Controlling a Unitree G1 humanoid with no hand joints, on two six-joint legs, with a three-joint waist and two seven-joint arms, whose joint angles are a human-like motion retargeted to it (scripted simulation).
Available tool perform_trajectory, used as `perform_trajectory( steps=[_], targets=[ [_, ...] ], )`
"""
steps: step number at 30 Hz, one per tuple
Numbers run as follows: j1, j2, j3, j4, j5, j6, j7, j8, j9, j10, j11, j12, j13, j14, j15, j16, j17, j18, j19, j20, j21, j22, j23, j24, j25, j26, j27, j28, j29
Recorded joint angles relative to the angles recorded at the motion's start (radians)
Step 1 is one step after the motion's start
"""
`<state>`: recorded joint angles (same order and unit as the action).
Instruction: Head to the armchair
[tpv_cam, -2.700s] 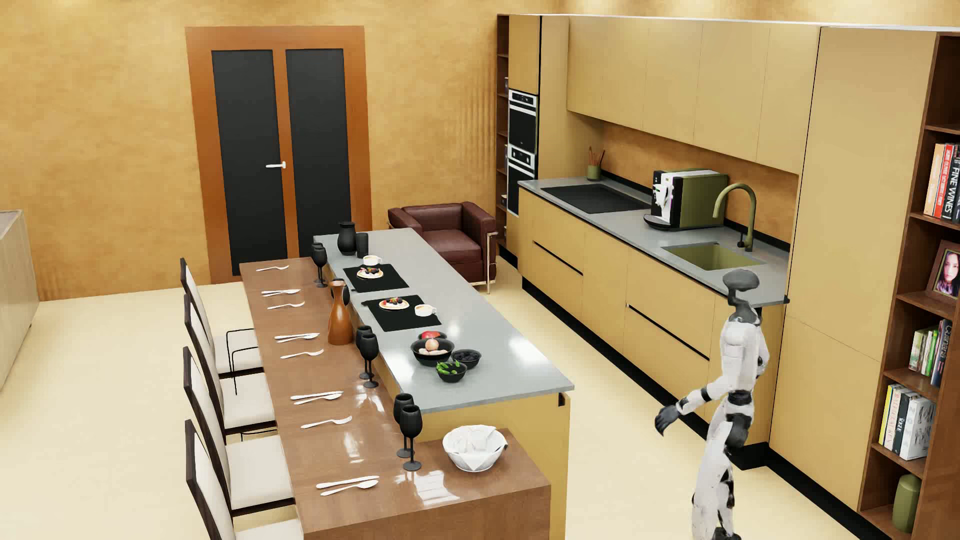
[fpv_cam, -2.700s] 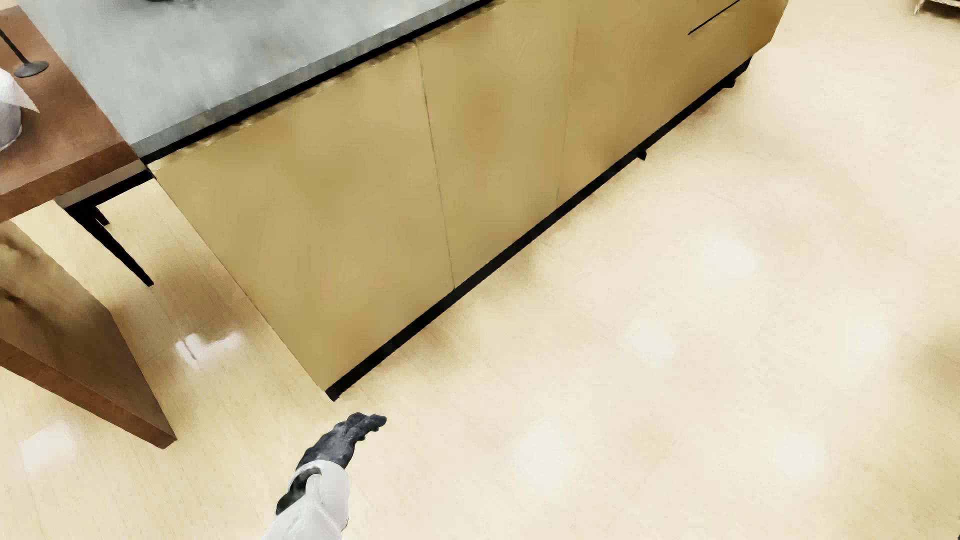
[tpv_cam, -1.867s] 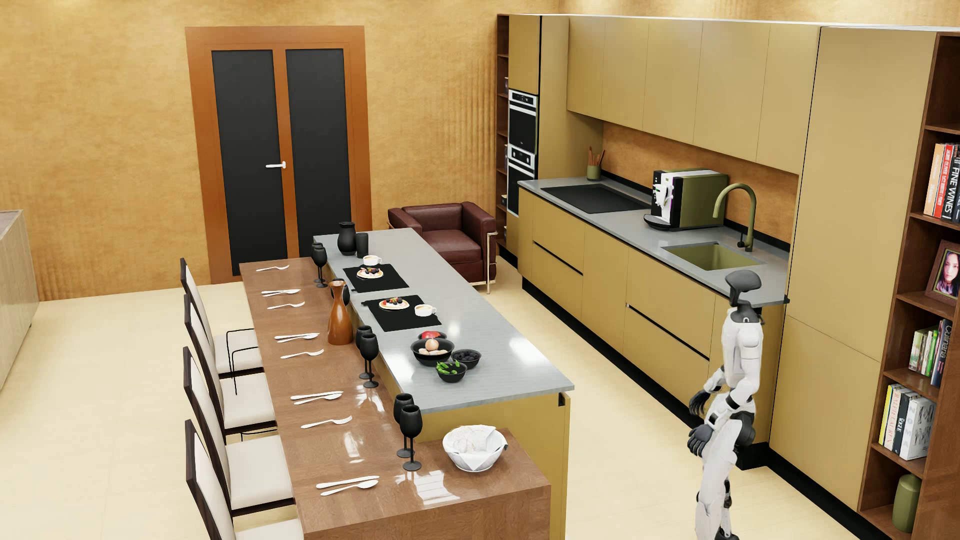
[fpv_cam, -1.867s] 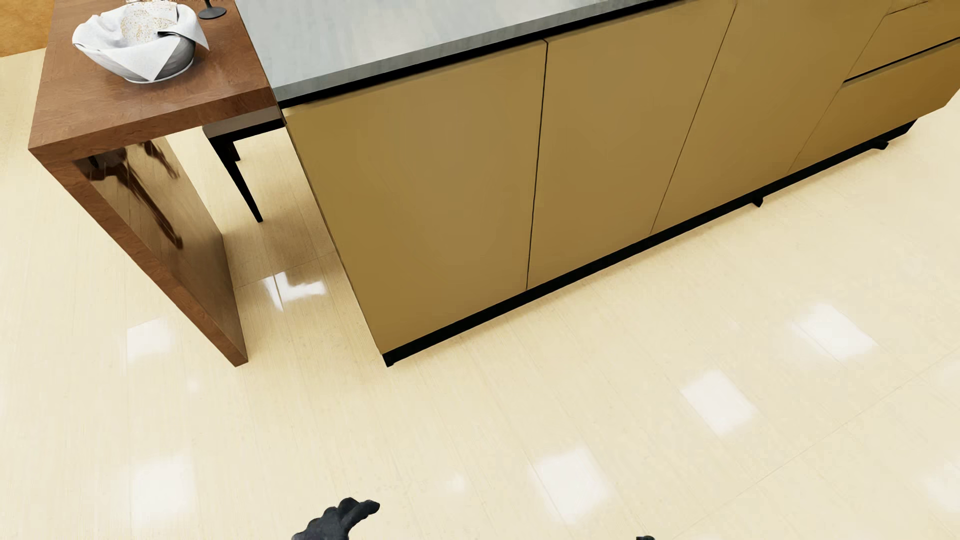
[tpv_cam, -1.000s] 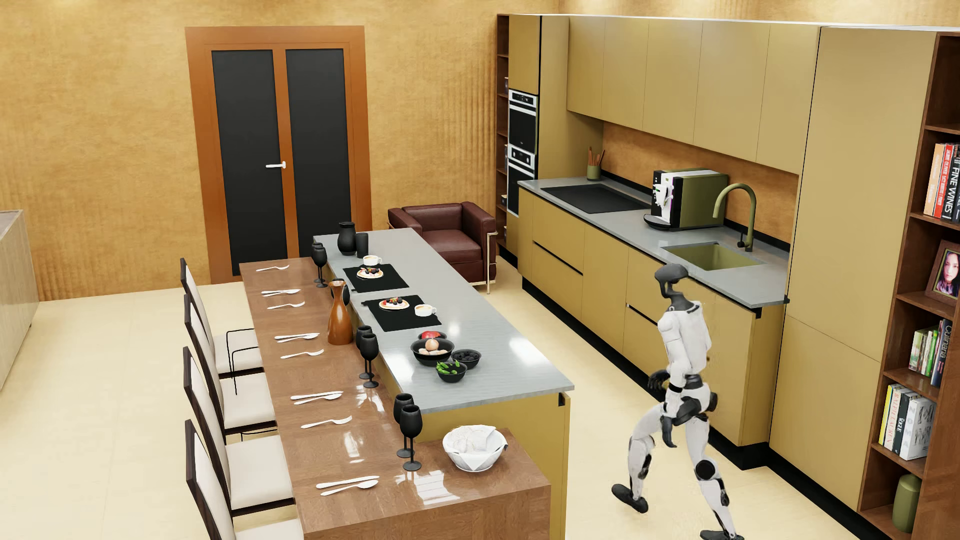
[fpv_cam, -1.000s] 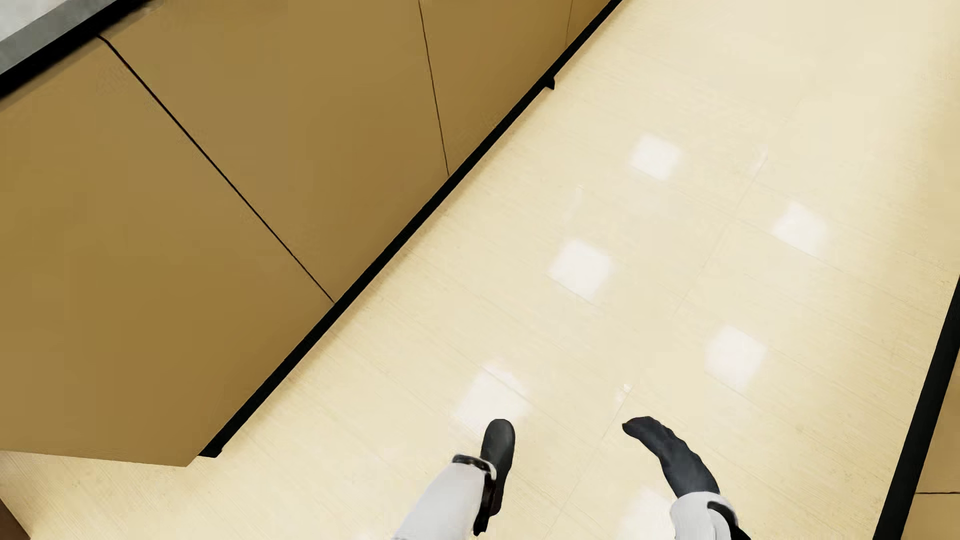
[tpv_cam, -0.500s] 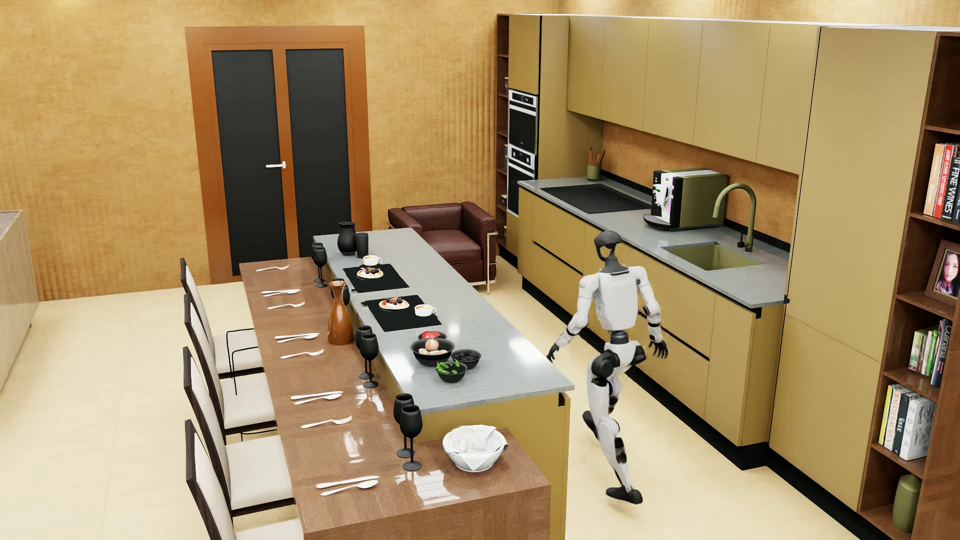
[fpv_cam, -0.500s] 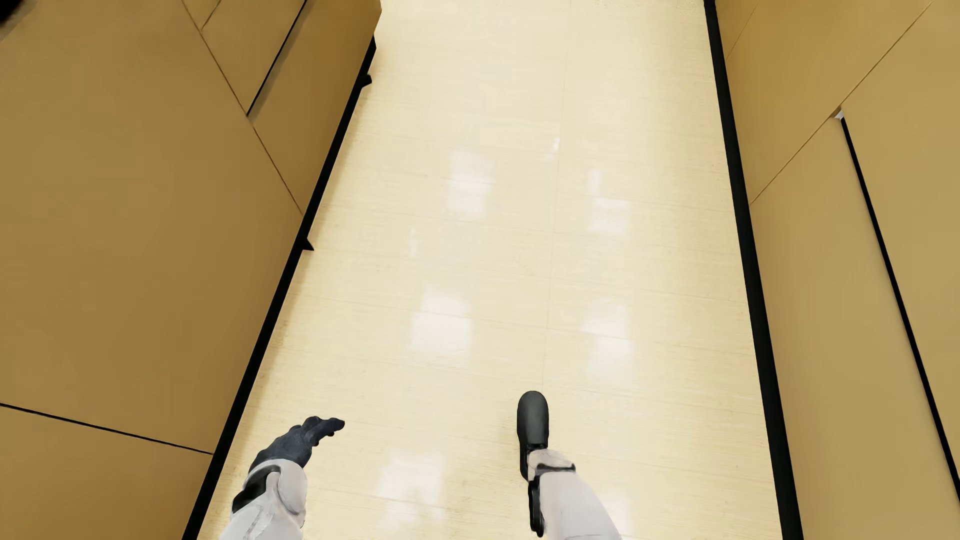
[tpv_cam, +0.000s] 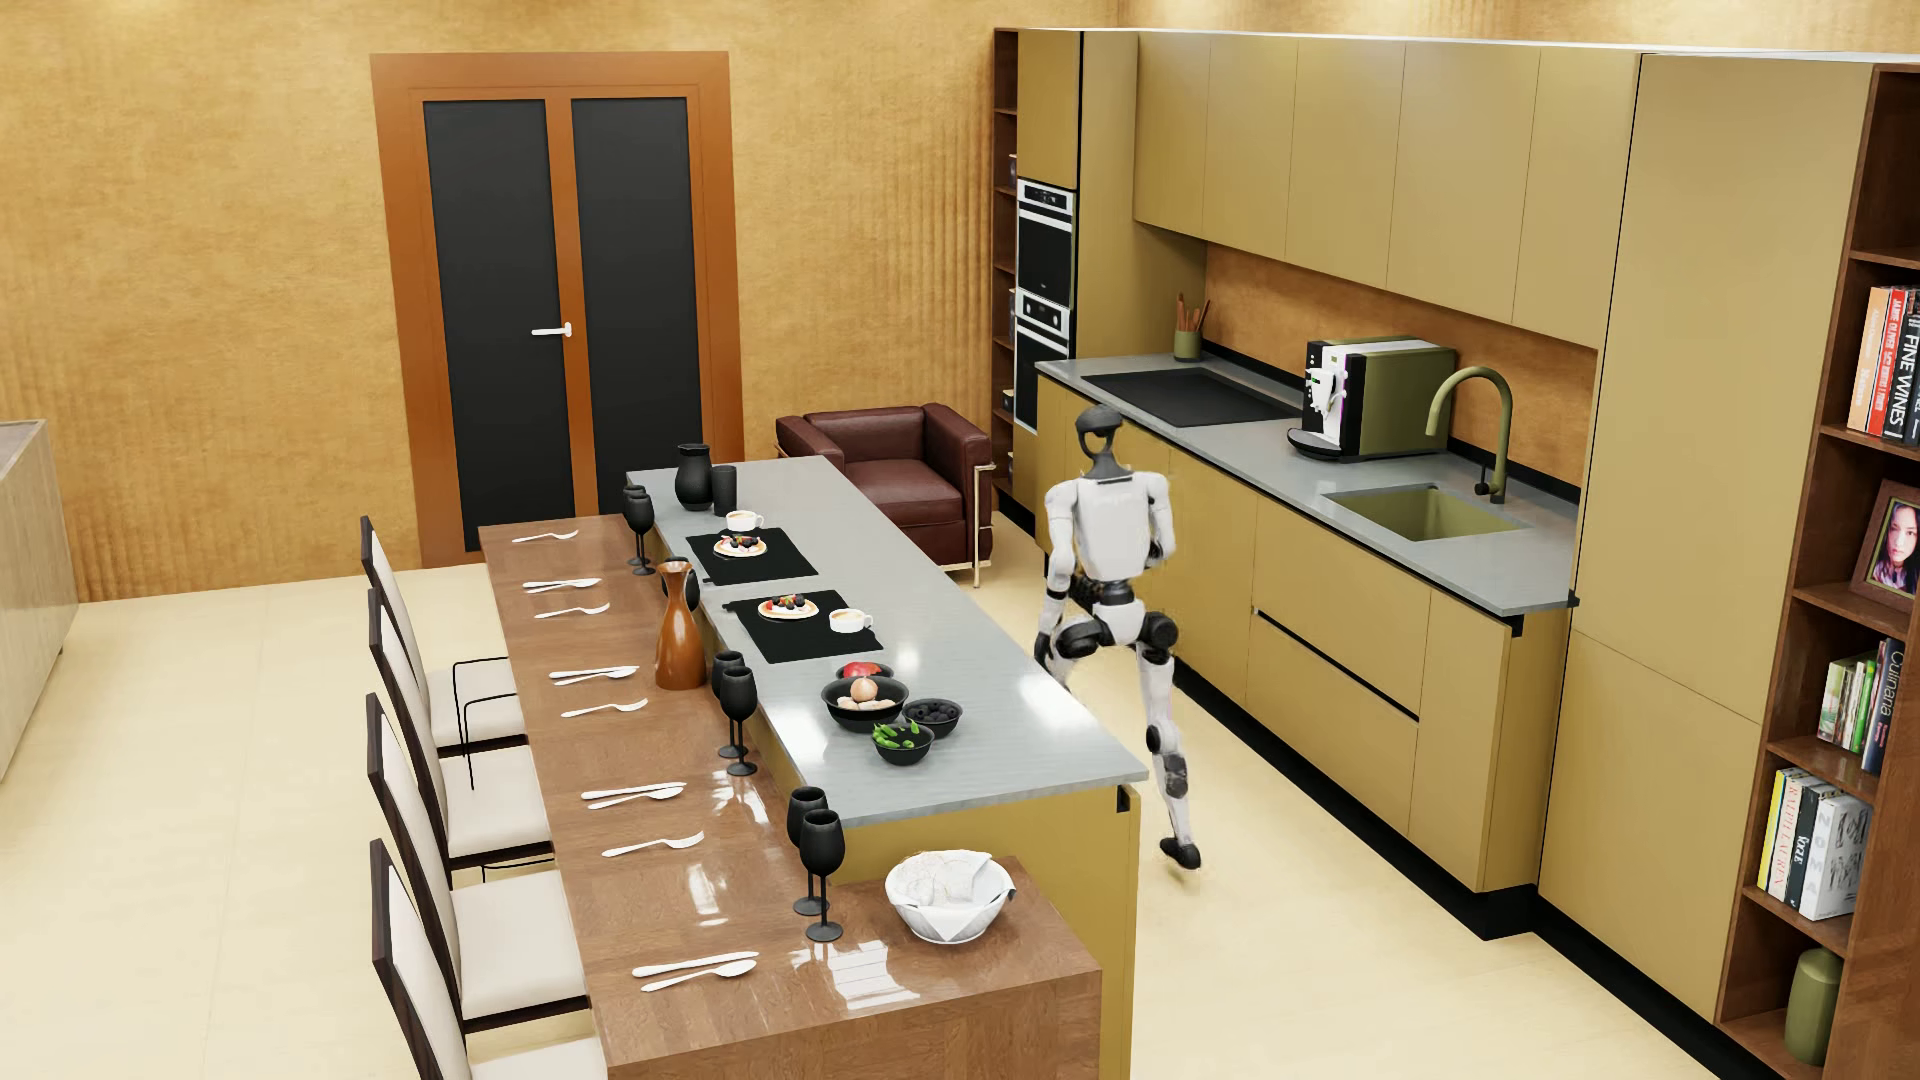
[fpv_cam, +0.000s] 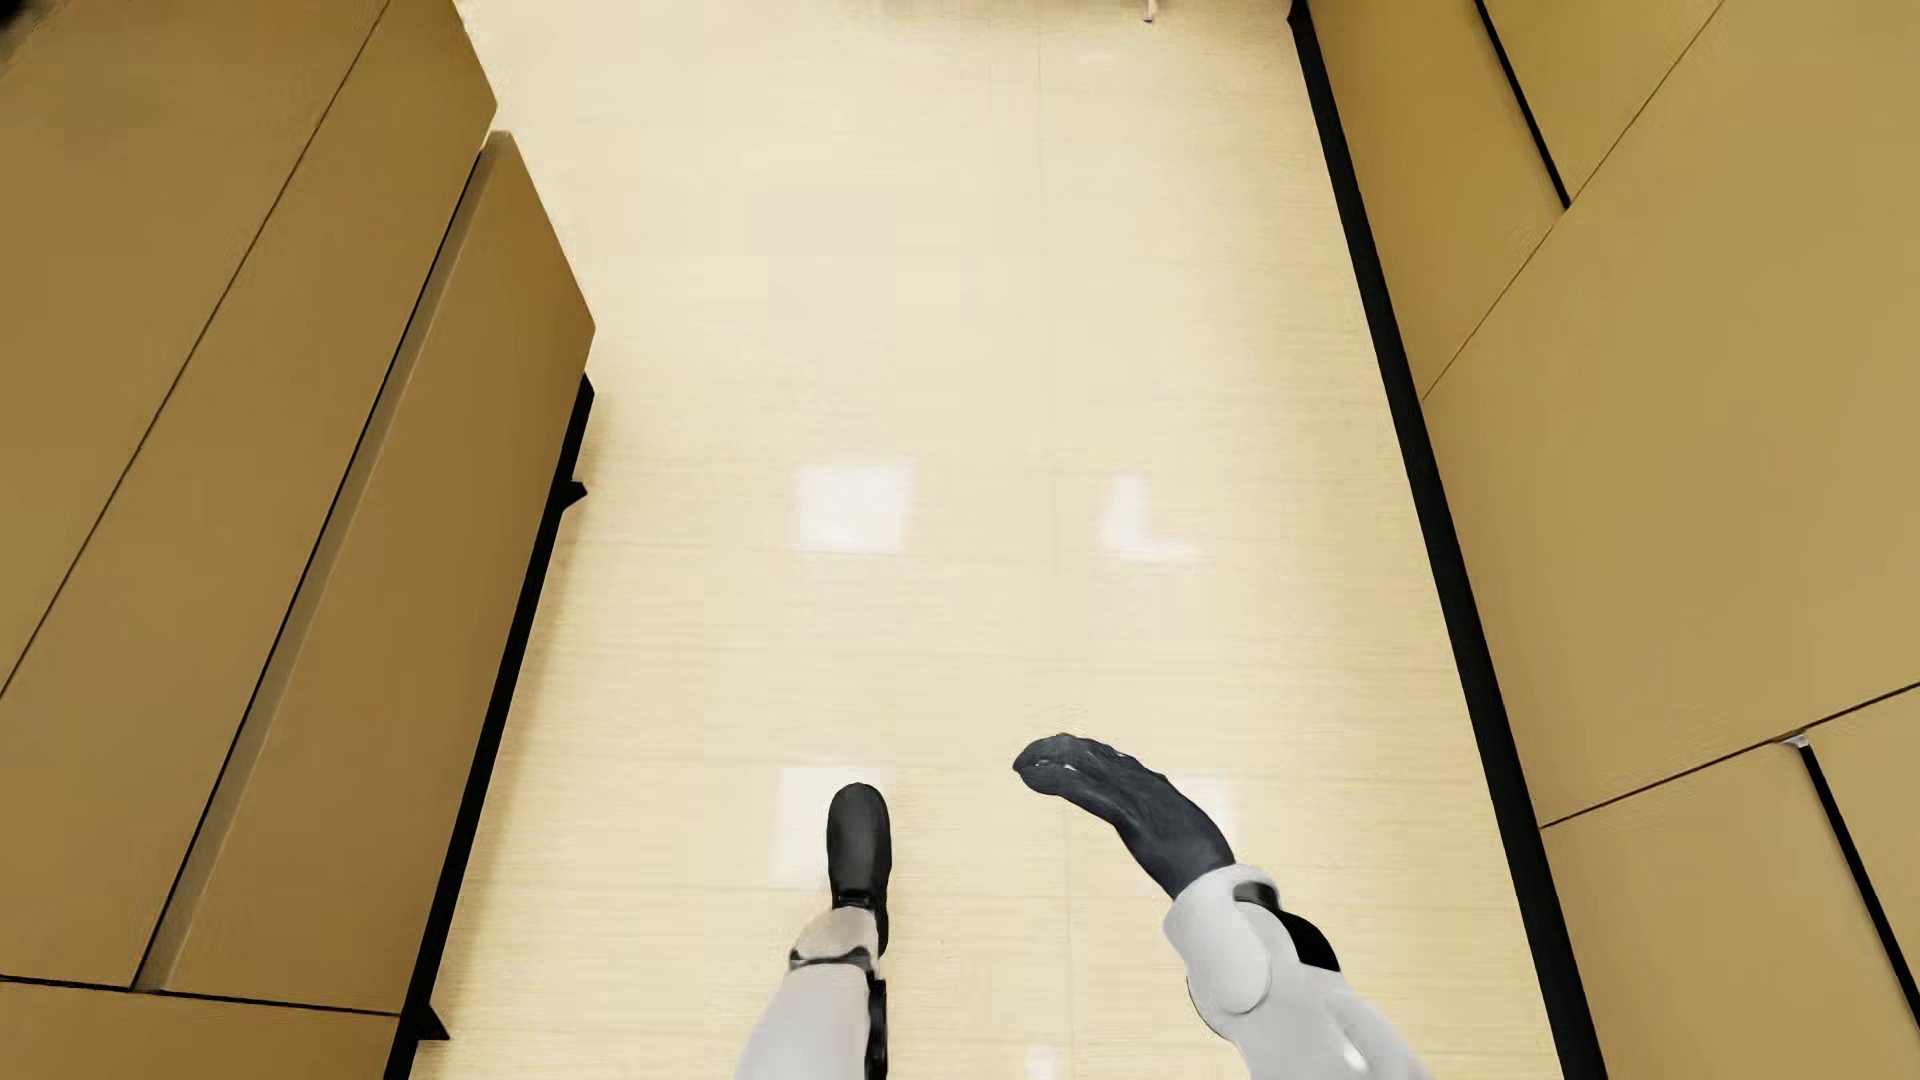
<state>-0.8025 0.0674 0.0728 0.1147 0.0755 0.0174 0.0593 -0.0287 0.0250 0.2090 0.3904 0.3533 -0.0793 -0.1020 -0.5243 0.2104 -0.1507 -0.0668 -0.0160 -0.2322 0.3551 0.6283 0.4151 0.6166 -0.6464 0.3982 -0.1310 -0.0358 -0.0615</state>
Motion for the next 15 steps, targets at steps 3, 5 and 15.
perform_trajectory(
  steps=[3, 5, 15],
  targets=[
    [0.047, -0.104, 0.024, -0.002, -0.112, -0.025, 0.092, 0.031, 0.01, 0.327, 0.537, 0.025, 0.133, 0.099, 0.552, -0.075, -0.068, 0.145, 0.112, -0.061, -0.032, 0.165, -0.064, 0.069, 0.154, 0.055, 0.078, -0.08, -0.055],
    [0.159, -0.352, -0.005, -0.043, -0.225, -0.055, 0.117, -0.015, 0.022, 0.43, 0.909, -0.04, 0.235, -0.084, 0.578, -0.069, -0.051, 0.135, 0.058, -0.093, -0.132, 0.224, 0.006, 0.052, 0.191, 0.015, 0.185, -0.157, -0.136],
    [1.015, -0.769, -0.183, -0.058, -0.21, -0.047, -0.063, -0.18, -0.017, 0.327, -0.066, -0.442, 0.696, -0.188, 0.56, 0.061, 0.04, 0.02, 0.12, -0.022, -0.553, -0.156, 0.421, -0.12, 0.134, -0.18, 0.45, 0.235, 0.033]
  ],
)
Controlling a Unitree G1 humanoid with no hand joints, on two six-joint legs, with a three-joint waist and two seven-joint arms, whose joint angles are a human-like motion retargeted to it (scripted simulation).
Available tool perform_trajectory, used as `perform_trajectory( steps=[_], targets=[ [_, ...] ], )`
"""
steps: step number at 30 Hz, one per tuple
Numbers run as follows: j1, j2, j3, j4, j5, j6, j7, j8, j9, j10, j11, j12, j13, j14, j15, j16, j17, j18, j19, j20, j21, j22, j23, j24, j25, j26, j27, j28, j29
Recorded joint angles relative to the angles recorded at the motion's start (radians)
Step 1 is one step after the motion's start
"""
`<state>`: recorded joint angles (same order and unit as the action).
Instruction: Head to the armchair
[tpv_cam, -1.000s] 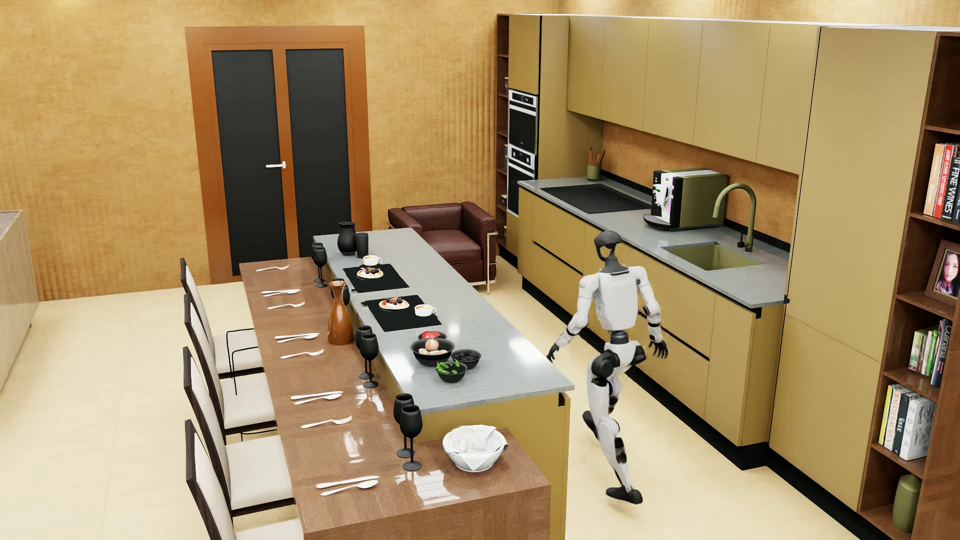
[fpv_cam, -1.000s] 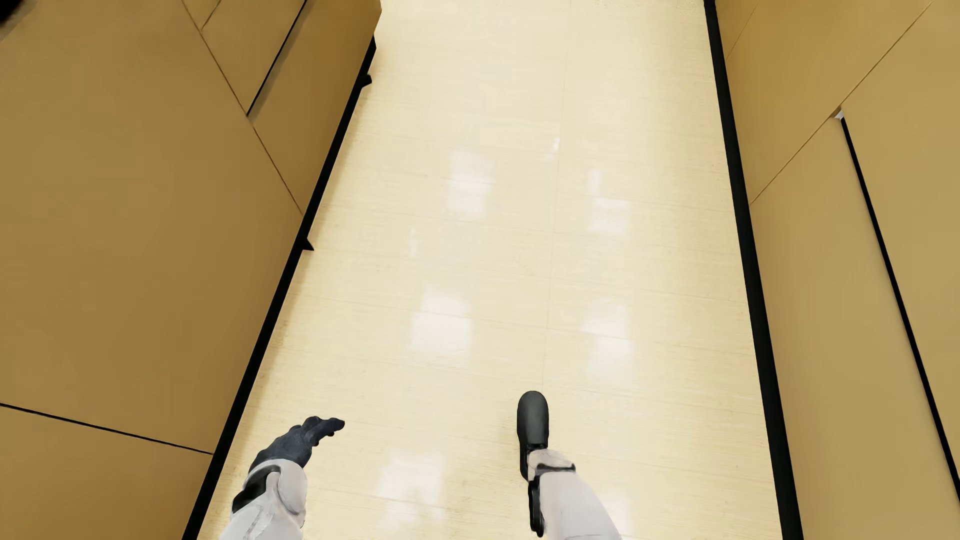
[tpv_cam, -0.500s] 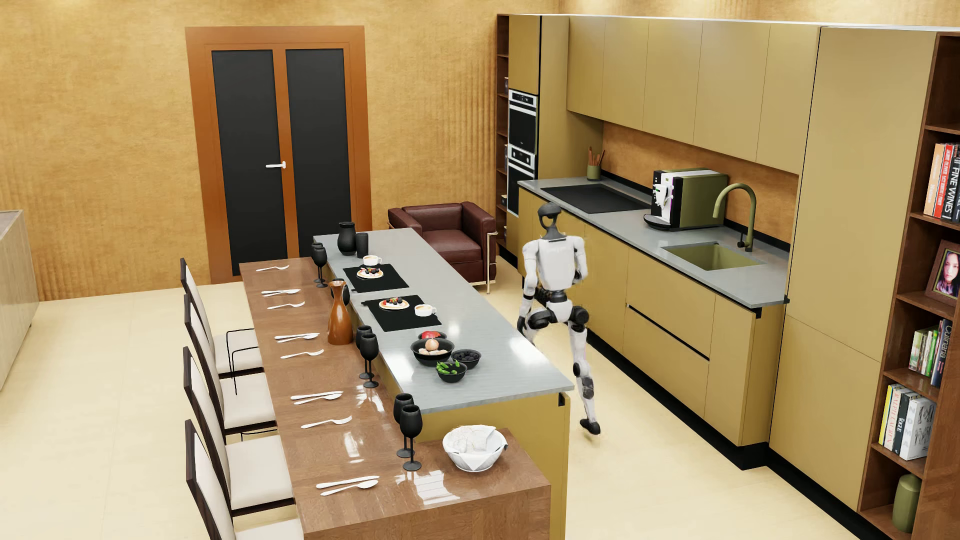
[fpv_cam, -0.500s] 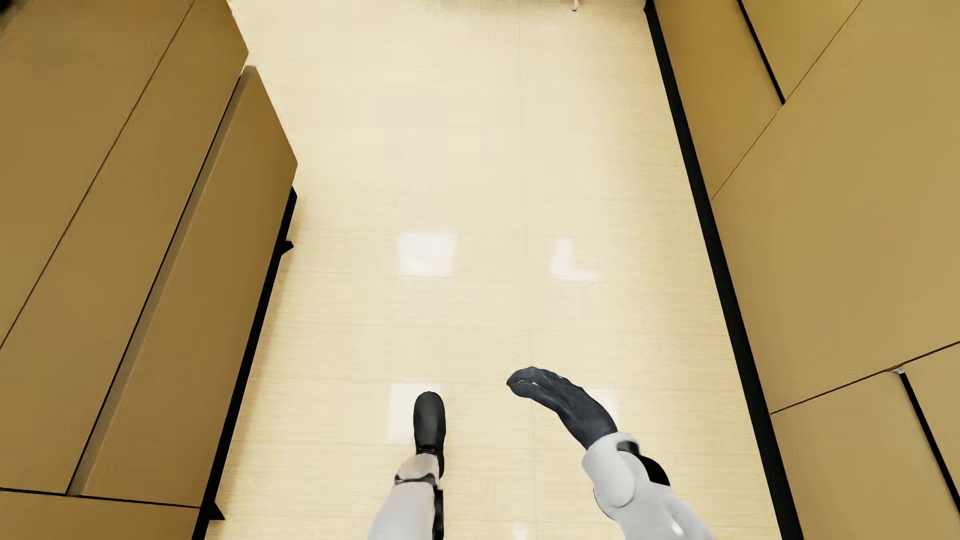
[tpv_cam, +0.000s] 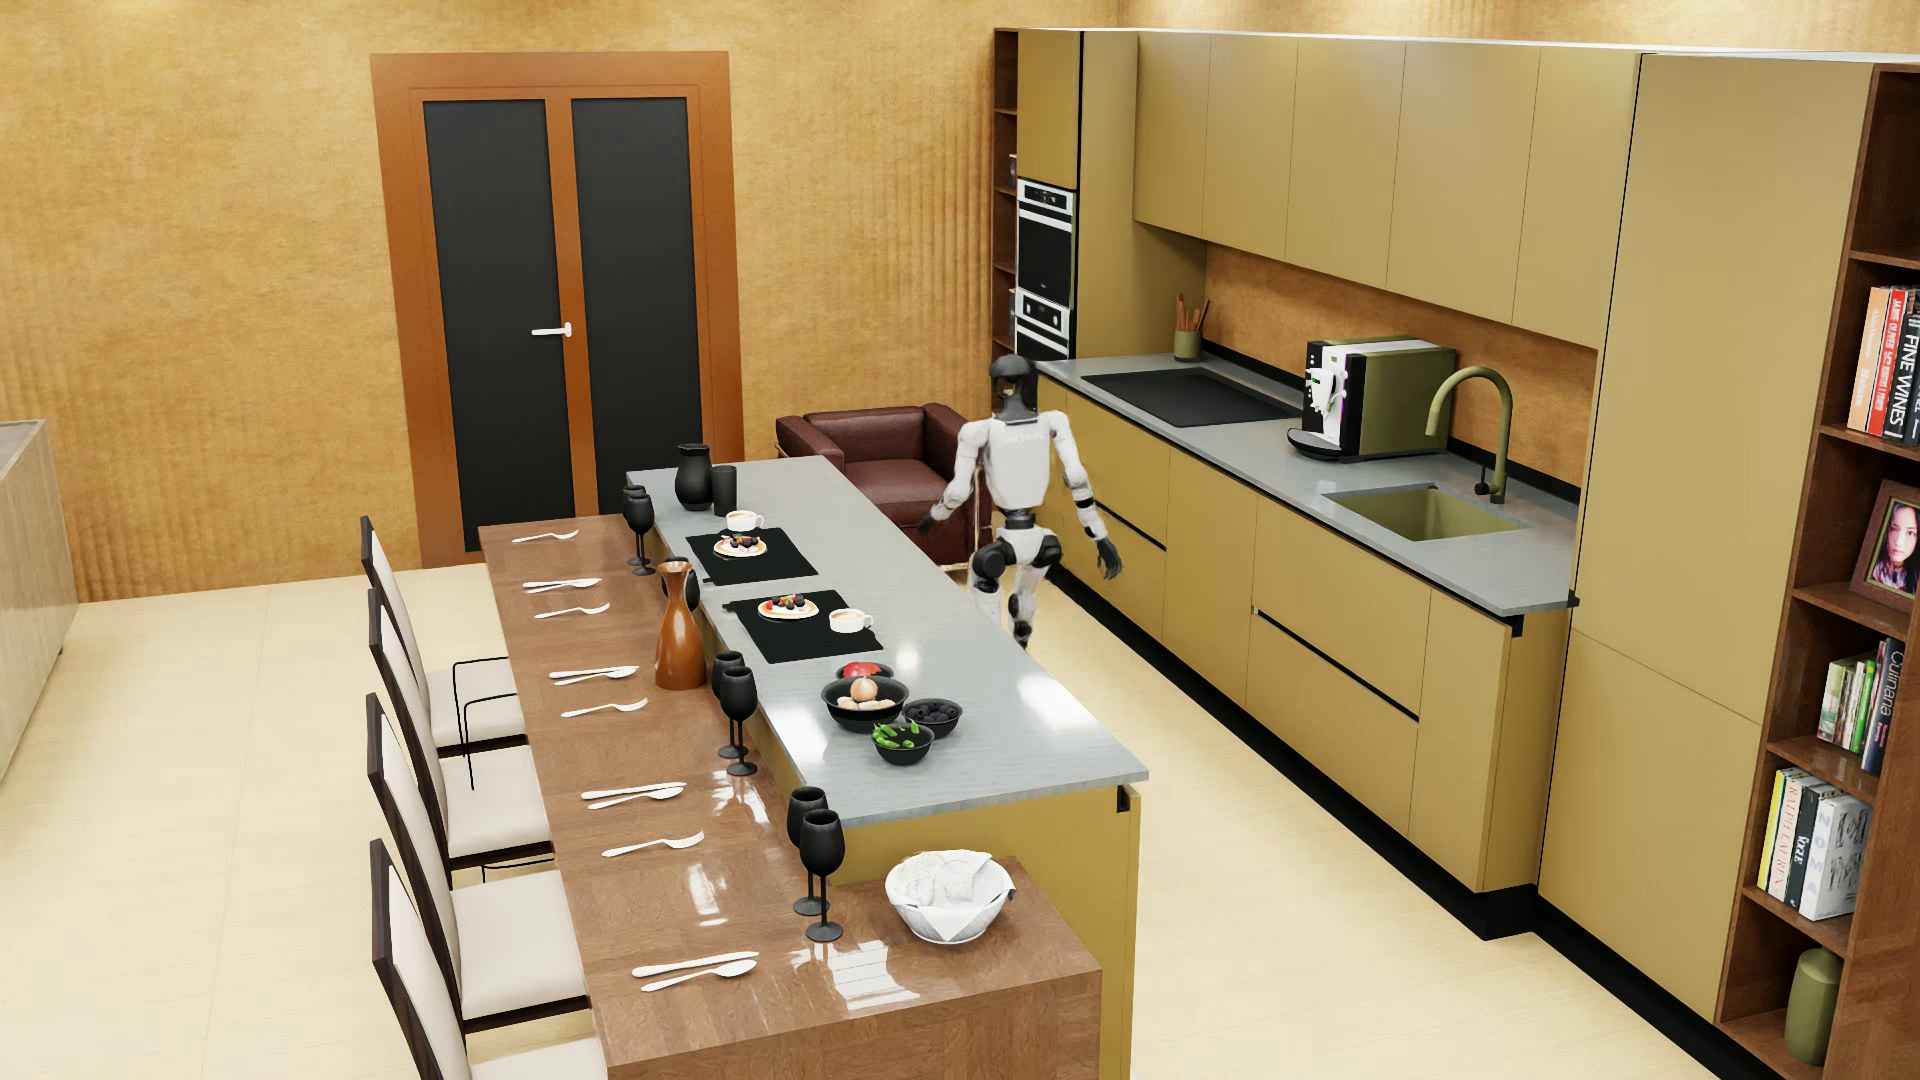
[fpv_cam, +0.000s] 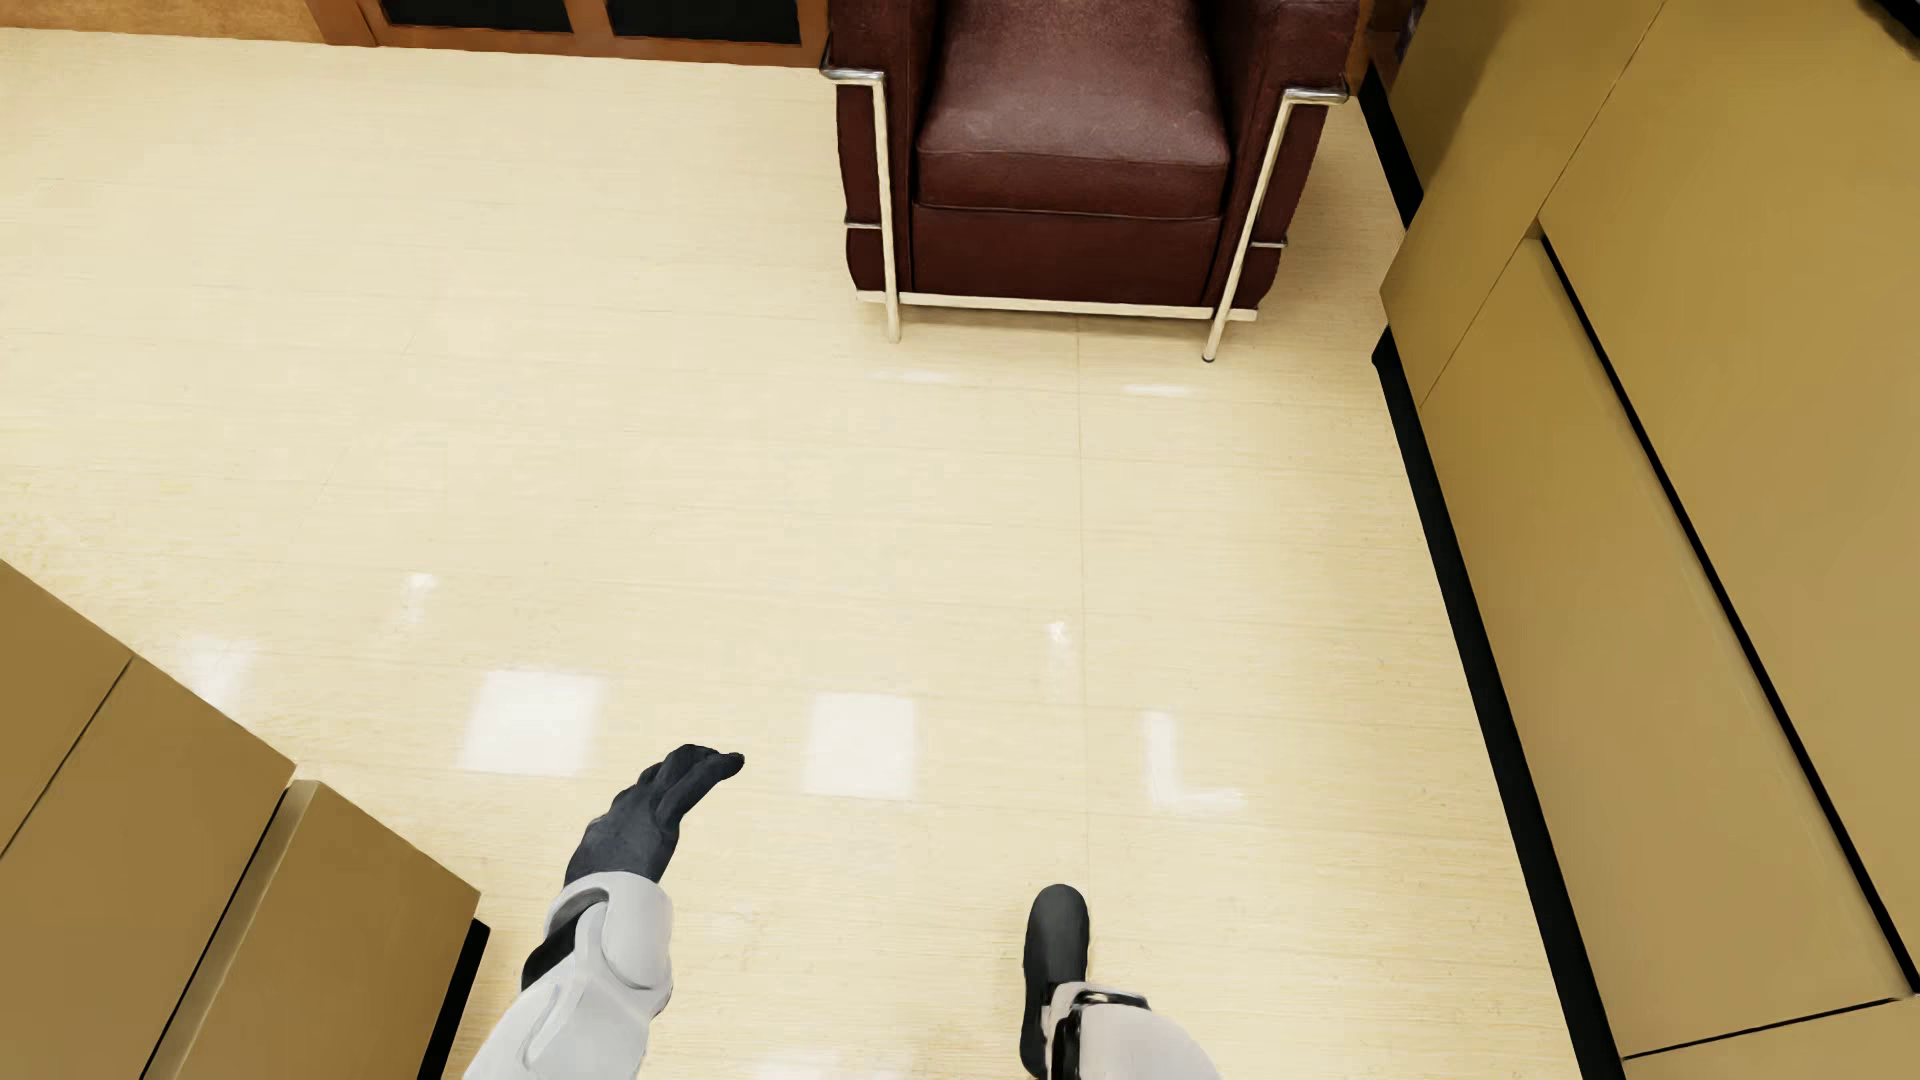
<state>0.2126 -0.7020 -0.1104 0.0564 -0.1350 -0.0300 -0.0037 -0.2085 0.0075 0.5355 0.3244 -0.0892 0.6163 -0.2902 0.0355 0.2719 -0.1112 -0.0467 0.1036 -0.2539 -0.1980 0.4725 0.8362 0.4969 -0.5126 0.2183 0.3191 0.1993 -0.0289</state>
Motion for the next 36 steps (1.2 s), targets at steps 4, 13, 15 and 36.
perform_trajectory(
  steps=[4, 13, 15, 36],
  targets=[
    [-0.441, 0.118, 0.011, 0.158, 0.094, 0.054, -0.023, -0.033, 0.044, 0.857, 0.42, 0.137, -0.082, 0.295, -0.306, -0.017, 0.083, 0.035, -0.174, 0.039, -0.059, -0.022, -0.026, -0.012, -0.086, 0.075, -0.007, 0.067, -0.008],
    [-0.974, 0.677, 0.123, 0.083, 0.095, 0.037, 0.162, 0.045, -0.005, 0.013, 0.733, 0.687, -0.407, 0.498, -0.712, -0.062, -0.144, 0.153, -0.127, 0.079, 0.322, -0.044, -0.658, 0.125, 0.01, 0.097, -0.423, -0.316, -0.011],
    [-1.028, 0.626, 0.124, 0.052, 0.019, -0.003, 0.151, 0.029, 0.019, 0.341, 1.043, 0.496, -0.363, 0.309, -0.331, -0.049, -0.054, 0.128, -0.058, -0.011, 0.204, 0.149, -0.691, 0.257, 0.043, 0.197, -0.404, -0.308, -0.23],
    [-0.664, 0.356, 0.052, 0.148, 0.067, 0.06, 0.153, 0.139, 0.002, 0.107, 0.064, 0.014, -0.437, 0.103, -0.324, -0.009, -0.004, -0.03, 0.004, -0.184, 0.227, 0.196, -0.124, 0.177, -0.15, 0.155, -0.118, -0.259, 0.008]
  ],
)
